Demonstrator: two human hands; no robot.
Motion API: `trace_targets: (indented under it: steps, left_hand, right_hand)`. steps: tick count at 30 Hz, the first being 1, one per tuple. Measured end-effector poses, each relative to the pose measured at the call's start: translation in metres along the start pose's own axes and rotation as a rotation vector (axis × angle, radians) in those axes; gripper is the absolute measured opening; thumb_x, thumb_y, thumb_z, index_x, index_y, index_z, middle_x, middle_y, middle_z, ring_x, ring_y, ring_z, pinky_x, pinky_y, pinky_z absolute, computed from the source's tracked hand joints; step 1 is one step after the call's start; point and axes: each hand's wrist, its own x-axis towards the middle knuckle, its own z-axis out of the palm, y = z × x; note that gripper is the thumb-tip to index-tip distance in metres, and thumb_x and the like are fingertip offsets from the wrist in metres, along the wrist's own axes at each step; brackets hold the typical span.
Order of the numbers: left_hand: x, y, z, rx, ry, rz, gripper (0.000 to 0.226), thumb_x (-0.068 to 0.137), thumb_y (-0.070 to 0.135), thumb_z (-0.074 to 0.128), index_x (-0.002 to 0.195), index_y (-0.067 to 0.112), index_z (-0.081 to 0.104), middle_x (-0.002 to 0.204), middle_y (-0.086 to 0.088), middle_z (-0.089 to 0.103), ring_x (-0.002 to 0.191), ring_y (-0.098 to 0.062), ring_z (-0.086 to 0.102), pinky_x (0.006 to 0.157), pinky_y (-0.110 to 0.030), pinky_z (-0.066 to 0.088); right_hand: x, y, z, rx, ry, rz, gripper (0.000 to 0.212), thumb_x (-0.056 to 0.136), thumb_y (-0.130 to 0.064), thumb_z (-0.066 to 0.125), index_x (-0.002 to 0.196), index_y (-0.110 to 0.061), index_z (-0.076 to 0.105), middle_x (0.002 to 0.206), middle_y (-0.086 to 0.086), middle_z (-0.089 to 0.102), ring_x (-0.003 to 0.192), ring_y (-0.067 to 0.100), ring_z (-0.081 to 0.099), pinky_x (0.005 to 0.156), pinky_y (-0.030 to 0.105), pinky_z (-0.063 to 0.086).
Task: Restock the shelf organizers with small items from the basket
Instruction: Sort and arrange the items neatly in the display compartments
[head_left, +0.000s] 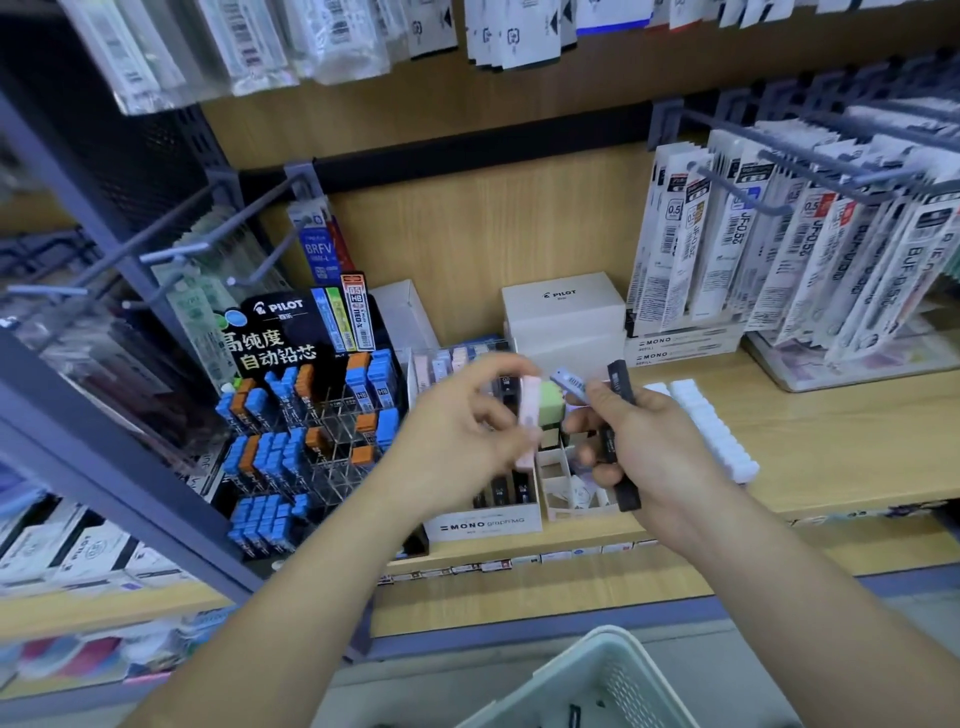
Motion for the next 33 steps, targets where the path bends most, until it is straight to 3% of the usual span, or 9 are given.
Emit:
trace_targets:
  steps: [2,5,9,13,17,22,28,33]
  left_hand:
    - [0.003,-0.001,-0.018,-0.05,0.153,0.002,0.029,0.083,0.015,0.072,0.104,0.032,0.06,0.068,-0.008,0.072,0.068,-0.032,0.068,0.074,-0.046,0.058]
    - [0.007,-0.008,-0.041,-0.046,0.34,0.015,0.018,0.085,0.017,0.07,0.096,0.024,0.058,0.067,-0.004,0.072,0.063,-0.015,0.069,0.067,-0.028,0.057]
    - [0.016,-0.032,-0.051,0.079,0.43,-0.002,0.011,0.082,0.018,0.074,0.087,0.02,0.064,0.07,-0.01,0.067,0.064,-0.017,0.059,0.066,-0.027,0.05]
    - [0.025,-0.047,-0.048,0.269,0.423,-0.014,0.017,0.077,0.017,0.079,0.075,0.026,0.064,0.074,0.006,0.065,0.069,-0.007,0.06,0.068,-0.021,0.053]
    - [0.03,-0.053,-0.045,0.525,0.329,0.002,0.008,0.08,0.022,0.076,0.085,0.021,0.069,0.076,0.009,0.064,0.076,-0.009,0.061,0.078,-0.027,0.053]
    - [0.032,-0.06,-0.039,0.661,0.233,-0.012,0.014,0.087,0.022,0.069,0.099,0.016,0.072,0.09,0.0,0.07,0.088,-0.015,0.064,0.085,-0.031,0.052]
    - [0.035,-0.07,-0.034,0.821,0.186,0.107,0.017,0.091,0.018,0.061,0.091,0.007,0.074,0.094,-0.008,0.068,0.096,-0.022,0.059,0.083,-0.034,0.048]
    - [0.038,-0.073,-0.031,0.898,0.228,0.123,0.016,0.091,0.016,0.059,0.093,0.009,0.073,0.094,-0.007,0.066,0.095,-0.024,0.059,0.08,-0.035,0.048]
  right_hand:
    - [0.001,-0.001,-0.001,0.022,0.005,0.012,0.018,0.1,-0.022,0.052,0.096,-0.006,0.059,0.068,0.004,0.052,0.04,0.009,0.041,0.033,0.017,0.026]
    - [0.002,0.0,-0.003,0.014,-0.017,0.027,0.021,0.1,-0.022,0.054,0.093,-0.006,0.063,0.069,0.003,0.048,0.043,0.009,0.039,0.034,0.017,0.026]
    - [0.002,0.002,-0.001,0.005,-0.045,0.038,0.022,0.099,-0.023,0.055,0.089,-0.007,0.066,0.072,0.005,0.048,0.045,0.009,0.04,0.034,0.017,0.027]
    - [0.003,0.004,-0.001,-0.014,-0.075,0.057,0.023,0.099,-0.023,0.055,0.096,-0.003,0.067,0.069,0.002,0.047,0.048,0.01,0.04,0.035,0.017,0.028]
    - [0.001,0.007,-0.001,-0.051,-0.089,0.076,0.021,0.098,-0.02,0.056,0.098,-0.002,0.067,0.07,0.003,0.046,0.048,0.01,0.04,0.034,0.017,0.027]
    - [-0.001,0.005,-0.002,-0.074,-0.109,0.095,0.023,0.098,-0.021,0.057,0.097,0.0,0.068,0.069,0.003,0.047,0.049,0.01,0.04,0.035,0.017,0.027]
    - [-0.005,0.004,-0.002,-0.092,-0.156,0.144,0.013,0.097,-0.011,0.055,0.098,-0.002,0.064,0.069,0.005,0.054,0.05,0.011,0.044,0.036,0.018,0.029]
    - [-0.007,0.005,-0.003,-0.118,-0.205,0.115,0.009,0.096,-0.012,0.058,0.087,-0.008,0.06,0.064,0.003,0.055,0.049,0.01,0.04,0.035,0.017,0.027]
